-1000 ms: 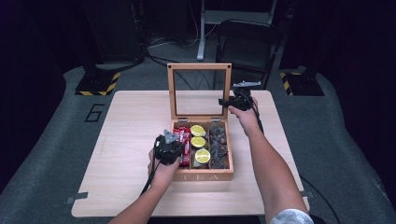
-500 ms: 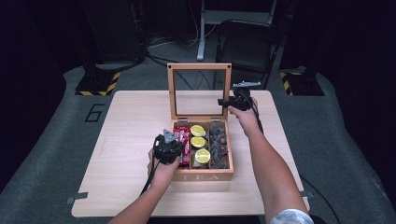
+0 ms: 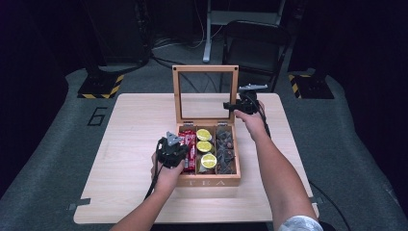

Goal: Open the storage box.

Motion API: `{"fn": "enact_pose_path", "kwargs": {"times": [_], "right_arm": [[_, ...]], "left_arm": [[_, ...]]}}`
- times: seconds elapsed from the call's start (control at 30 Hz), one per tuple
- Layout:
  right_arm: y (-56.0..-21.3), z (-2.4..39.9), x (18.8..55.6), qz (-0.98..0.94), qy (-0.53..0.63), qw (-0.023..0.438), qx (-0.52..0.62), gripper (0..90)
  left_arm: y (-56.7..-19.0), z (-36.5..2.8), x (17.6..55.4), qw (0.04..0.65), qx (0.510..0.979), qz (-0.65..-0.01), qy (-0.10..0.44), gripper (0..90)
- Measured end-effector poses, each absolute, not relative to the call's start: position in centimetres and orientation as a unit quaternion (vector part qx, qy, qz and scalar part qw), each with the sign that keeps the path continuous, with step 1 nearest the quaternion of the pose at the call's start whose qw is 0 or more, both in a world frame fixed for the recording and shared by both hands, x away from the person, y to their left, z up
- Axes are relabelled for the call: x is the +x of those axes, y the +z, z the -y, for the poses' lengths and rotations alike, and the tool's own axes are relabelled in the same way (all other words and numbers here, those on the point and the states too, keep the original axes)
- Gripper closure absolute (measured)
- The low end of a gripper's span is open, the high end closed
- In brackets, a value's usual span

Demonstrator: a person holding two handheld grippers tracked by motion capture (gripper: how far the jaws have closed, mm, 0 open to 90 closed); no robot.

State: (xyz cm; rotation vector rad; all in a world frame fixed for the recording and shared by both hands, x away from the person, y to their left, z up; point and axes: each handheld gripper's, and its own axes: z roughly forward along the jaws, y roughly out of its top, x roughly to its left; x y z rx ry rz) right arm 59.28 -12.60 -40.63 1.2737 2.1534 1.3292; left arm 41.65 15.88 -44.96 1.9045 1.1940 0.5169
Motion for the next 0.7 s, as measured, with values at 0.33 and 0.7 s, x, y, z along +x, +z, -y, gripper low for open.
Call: {"fn": "enact_pose_path", "kwargs": {"times": [0.33,0.7], "right_arm": [[-40.4,12.8,59.2,-0.753,0.462,0.154,0.442,44.5],[-40.4,12.8,59.1,-0.755,0.462,0.155,0.44,44.6]], "left_arm": [[-43.1,-16.3,41.8,0.41,0.755,-0.466,0.214,84.3],[-41.9,-18.5,42.2,0.415,0.735,-0.488,0.22,84.3]]}}
